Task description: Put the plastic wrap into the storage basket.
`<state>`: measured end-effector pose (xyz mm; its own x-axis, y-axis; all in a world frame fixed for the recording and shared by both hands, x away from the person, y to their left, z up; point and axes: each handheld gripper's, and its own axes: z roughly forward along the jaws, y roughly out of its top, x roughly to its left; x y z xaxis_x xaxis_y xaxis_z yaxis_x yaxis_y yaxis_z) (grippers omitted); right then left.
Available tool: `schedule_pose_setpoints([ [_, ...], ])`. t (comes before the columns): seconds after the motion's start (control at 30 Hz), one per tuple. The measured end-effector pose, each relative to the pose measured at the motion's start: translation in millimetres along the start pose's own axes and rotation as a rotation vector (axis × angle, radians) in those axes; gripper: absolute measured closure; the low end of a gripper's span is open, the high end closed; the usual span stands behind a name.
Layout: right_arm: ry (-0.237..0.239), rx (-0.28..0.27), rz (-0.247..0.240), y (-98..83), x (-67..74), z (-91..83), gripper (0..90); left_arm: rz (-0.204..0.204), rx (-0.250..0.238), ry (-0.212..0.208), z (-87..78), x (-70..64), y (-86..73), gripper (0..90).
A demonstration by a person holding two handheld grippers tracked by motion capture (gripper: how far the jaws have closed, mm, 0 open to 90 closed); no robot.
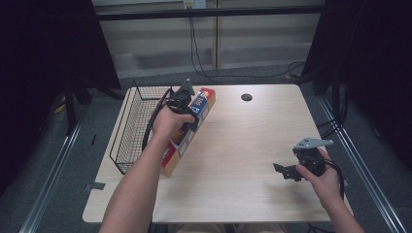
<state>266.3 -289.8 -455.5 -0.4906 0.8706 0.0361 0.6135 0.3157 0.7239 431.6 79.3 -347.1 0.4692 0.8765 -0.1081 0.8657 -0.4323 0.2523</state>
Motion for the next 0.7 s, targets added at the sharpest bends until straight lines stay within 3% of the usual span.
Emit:
schedule_pose_setpoints([
  [0.27,-0.002,0.008,0.0,-0.5,0.0,1.4,4.2,-0.041,-0.001,0.013,-6.4,10.4,-2.7,42.9],
  [0.47,-0.003,0.005,0.001,0.1,-0.3,0.3,4.2,-0.107,-0.01,0.036,-8.4,17.2,-7.3,42.9],
  [0.7,-0.004,0.012,-0.005,3.5,0.6,2.9,4.2,-0.145,-0.011,0.055,-12.6,25.4,-10.7,42.9],
])
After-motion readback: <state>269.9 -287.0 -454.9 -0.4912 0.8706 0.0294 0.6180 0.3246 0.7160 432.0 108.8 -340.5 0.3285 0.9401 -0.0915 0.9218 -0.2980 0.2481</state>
